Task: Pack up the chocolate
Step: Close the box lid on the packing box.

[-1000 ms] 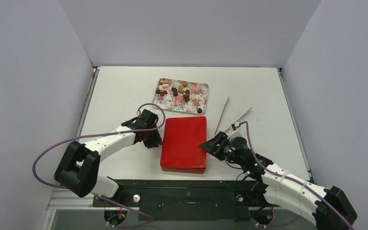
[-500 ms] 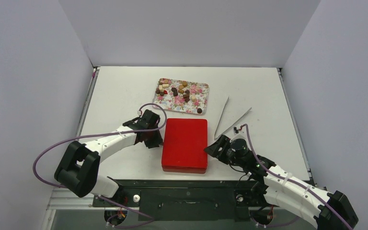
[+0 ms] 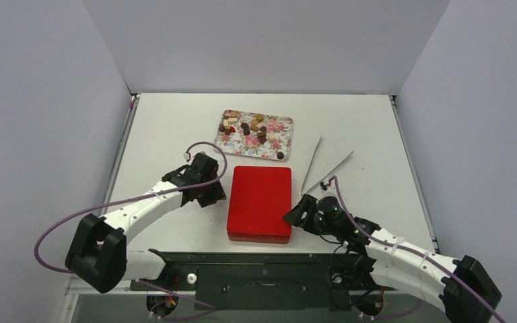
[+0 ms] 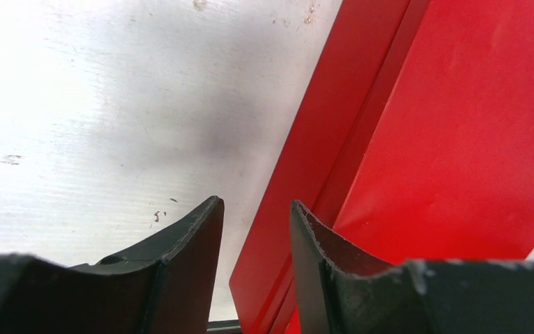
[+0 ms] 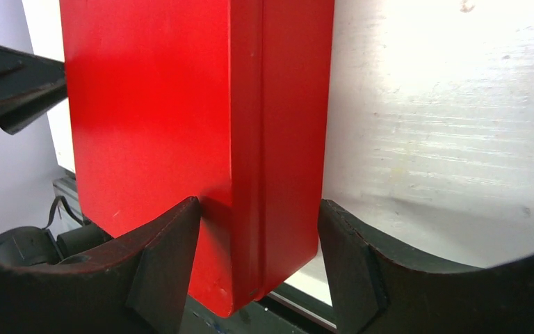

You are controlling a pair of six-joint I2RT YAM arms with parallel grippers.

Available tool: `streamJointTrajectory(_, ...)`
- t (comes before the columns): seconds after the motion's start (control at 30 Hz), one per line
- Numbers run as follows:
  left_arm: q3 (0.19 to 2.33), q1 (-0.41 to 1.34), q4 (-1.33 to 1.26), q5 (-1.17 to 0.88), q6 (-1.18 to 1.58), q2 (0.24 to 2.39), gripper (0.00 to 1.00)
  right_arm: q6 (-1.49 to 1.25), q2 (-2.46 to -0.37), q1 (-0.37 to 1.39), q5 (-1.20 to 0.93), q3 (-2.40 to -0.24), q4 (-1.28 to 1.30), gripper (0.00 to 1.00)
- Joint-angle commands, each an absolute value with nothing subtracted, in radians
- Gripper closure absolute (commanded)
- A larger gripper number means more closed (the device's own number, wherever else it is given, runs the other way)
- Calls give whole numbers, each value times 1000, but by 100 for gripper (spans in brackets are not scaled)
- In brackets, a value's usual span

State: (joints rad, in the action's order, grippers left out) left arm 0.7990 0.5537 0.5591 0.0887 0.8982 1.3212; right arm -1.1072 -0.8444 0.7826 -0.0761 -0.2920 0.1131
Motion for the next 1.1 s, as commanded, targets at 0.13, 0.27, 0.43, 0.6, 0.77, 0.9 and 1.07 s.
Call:
streamJointTrajectory(0.13,758,522,597,74,933,1145,53,-1101,-857,820,-53,-320,80,41)
streamJointTrajectory(0.27,720,522,582,-11,936,1066,44,-1106,-867,831,-55,-314,77,41)
streamJointTrajectory(0.43,624,537,496,-164,990,1035,38,-1108,-895,848,-63,-316,70,41)
streamJointTrajectory(0.6,529,557,386,-261,1064,1027,37,-1123,-912,867,-57,-313,63,40)
streamJointTrajectory(0.77,483,560,339,-314,1119,1013,38,-1132,-930,883,-50,-311,49,41)
streamJointTrajectory(0.9,471,565,347,-306,1133,1015,43,-1143,-934,889,-39,-307,46,41)
streamJointTrajectory(1.07,471,571,396,-246,1126,1049,56,-1146,-953,911,-11,-311,53,41)
